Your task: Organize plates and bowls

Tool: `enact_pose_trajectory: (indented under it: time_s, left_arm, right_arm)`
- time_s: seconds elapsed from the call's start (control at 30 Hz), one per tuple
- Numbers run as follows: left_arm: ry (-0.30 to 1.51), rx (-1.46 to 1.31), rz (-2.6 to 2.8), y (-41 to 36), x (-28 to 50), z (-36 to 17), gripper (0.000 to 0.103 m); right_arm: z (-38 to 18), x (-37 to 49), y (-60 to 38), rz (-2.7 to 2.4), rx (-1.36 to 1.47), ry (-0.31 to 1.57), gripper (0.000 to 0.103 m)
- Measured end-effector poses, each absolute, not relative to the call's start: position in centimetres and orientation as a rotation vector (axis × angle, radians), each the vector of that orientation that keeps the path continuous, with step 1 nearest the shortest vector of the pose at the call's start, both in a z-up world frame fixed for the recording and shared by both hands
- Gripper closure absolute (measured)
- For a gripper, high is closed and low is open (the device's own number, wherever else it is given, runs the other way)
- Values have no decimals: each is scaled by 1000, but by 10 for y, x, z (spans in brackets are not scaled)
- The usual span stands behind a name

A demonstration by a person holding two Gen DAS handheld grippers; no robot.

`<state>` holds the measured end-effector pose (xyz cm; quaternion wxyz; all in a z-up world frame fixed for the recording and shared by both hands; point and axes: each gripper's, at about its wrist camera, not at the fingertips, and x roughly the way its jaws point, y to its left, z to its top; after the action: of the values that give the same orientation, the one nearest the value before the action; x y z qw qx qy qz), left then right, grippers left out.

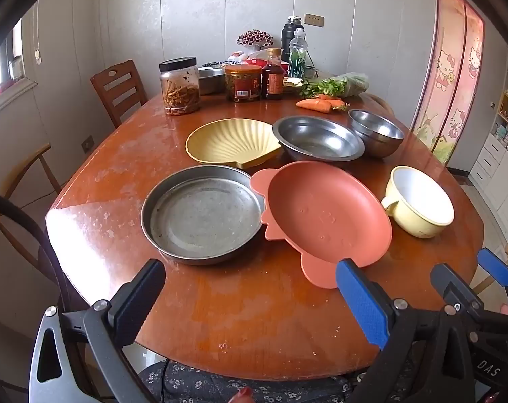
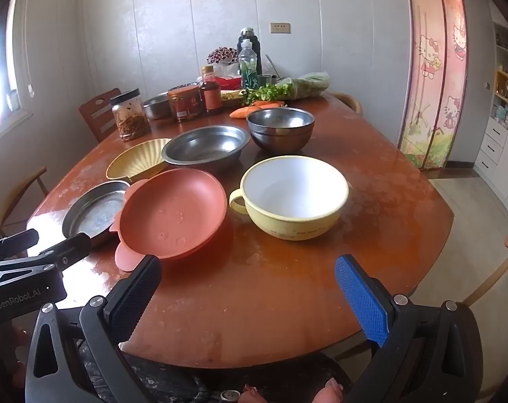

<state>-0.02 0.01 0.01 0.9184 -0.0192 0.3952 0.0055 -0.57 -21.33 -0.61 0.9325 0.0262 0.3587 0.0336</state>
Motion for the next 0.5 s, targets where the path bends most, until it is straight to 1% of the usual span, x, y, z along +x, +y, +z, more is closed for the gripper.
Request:
enact_pose_trajectory:
  time_s: [0.5]
  left_arm:
    - [826, -34, 7, -2, 0, 1, 1]
  right_arm:
    - [-5, -9, -212, 63, 44, 735, 0]
